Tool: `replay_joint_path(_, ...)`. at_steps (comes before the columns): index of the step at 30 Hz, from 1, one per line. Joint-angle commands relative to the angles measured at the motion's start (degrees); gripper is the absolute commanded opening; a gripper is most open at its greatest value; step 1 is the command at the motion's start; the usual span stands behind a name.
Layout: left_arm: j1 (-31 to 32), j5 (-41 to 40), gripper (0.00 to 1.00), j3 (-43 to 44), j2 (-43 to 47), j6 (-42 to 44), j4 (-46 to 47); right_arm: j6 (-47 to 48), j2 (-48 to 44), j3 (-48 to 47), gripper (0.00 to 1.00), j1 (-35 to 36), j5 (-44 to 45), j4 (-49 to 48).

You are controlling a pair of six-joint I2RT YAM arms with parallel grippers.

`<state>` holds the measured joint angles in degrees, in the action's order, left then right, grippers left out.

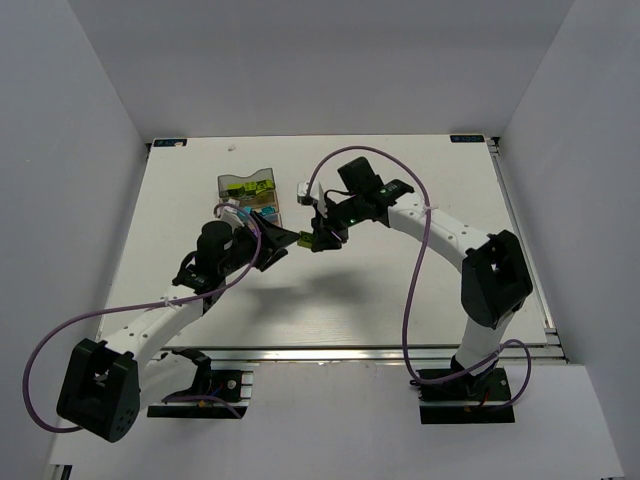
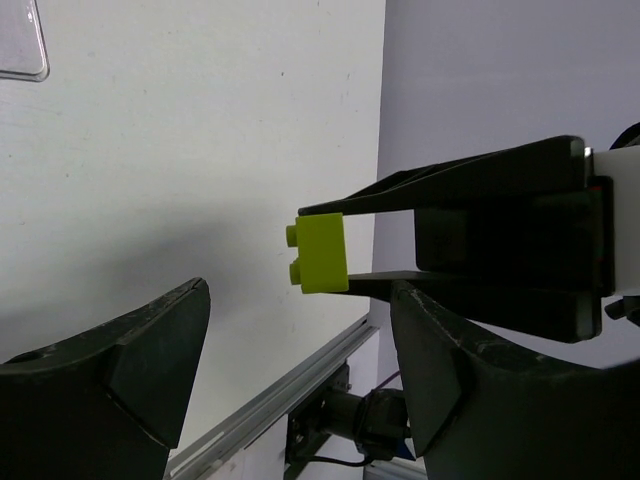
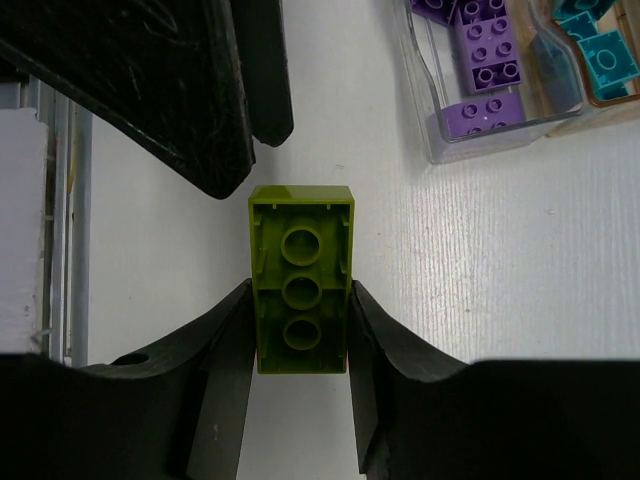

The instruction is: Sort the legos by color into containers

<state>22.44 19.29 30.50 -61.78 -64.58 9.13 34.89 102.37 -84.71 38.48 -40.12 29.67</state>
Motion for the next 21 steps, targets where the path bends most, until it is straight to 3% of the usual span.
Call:
replay_joint_path(1, 0.33, -1.36, 0.82, 1.49, 0.69, -0.81, 2.21, -1.23, -1.91, 0.33, 0.0, 0.63, 0.48, -2.25)
replay_joint_path(11, 0.59, -0.04, 0.8, -1.14, 0.08, -2.13, 3.62, -1.67, -3.23, 0.95, 0.0, 5.63, 0.39, -3.74)
replay_joint_path(18, 0.68, -0.13, 0.71, -1.58, 0.08, -2.4, 3.8, -2.02, -2.87, 0.24, 0.0, 7.22, 1.09, -4.27)
replay_joint_path(21, 0.68, 0.22, 0.51, -1.94, -0.01, -2.66, 4.23, -1.76, -2.96, 0.07, 0.03, 7.22, 1.88, -4.36)
